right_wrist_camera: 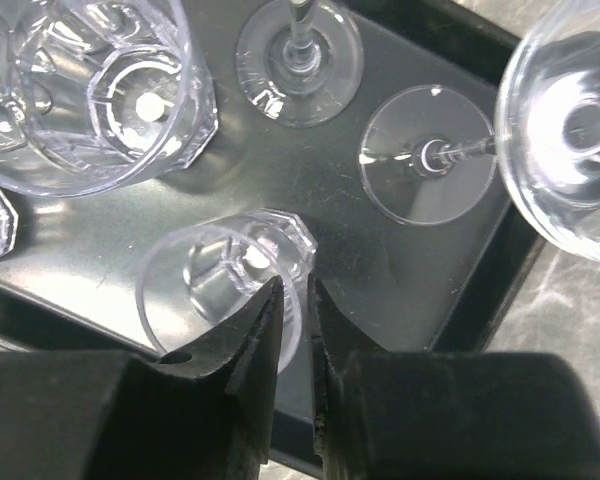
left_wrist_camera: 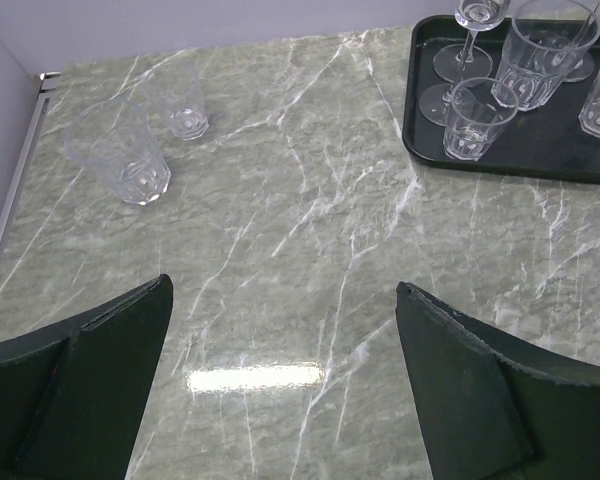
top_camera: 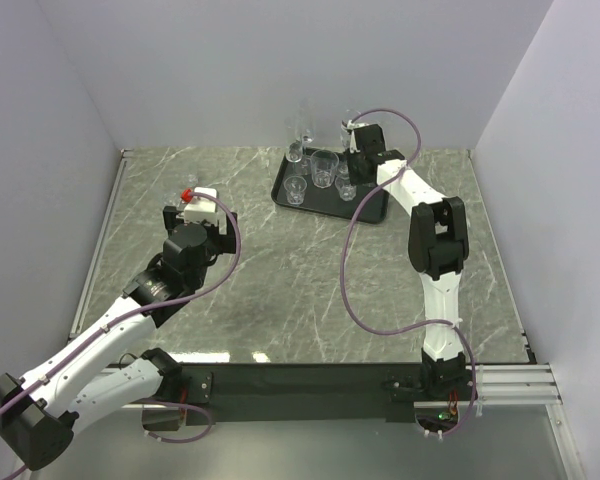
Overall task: Place the glasses into the tray
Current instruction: Place the glass into the tray
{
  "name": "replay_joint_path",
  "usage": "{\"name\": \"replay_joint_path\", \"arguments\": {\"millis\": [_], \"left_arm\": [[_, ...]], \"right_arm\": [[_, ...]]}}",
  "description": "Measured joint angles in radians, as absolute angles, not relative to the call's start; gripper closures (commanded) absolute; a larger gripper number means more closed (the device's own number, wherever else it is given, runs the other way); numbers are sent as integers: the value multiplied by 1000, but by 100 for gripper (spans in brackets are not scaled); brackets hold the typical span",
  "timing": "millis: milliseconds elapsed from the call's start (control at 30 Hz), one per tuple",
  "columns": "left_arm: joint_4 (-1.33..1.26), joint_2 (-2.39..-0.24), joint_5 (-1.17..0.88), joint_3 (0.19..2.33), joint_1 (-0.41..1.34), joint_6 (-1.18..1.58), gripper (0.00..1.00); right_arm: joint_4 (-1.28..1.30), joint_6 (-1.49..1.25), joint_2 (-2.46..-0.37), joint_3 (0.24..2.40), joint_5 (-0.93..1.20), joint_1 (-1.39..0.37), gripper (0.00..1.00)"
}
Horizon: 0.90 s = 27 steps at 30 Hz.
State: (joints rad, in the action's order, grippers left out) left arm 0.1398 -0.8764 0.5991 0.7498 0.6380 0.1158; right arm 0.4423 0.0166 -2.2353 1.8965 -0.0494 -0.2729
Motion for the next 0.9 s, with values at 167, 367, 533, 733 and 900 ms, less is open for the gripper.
{"name": "replay_joint_path", "arguments": {"millis": [167,367,533,733,900], "left_arm": [[140,-876,599,750,638,116,1],[139,-873,599,750,637,116,1],[128,-856,585,734,631,117,1],[113,-835,546,717,602,126,1],[111,-835,530,716,558,152,0]], "right_arm": [[442,20,-2235,1898,-60,-274,74],[442,20,-2235,1898,-62,-274,70],[429,19,-2222,1877,-63,-274,67],[416,20,-2120,1785,-57,-274,66],[392,27,-1992,1687,-39,-276,61]]}}
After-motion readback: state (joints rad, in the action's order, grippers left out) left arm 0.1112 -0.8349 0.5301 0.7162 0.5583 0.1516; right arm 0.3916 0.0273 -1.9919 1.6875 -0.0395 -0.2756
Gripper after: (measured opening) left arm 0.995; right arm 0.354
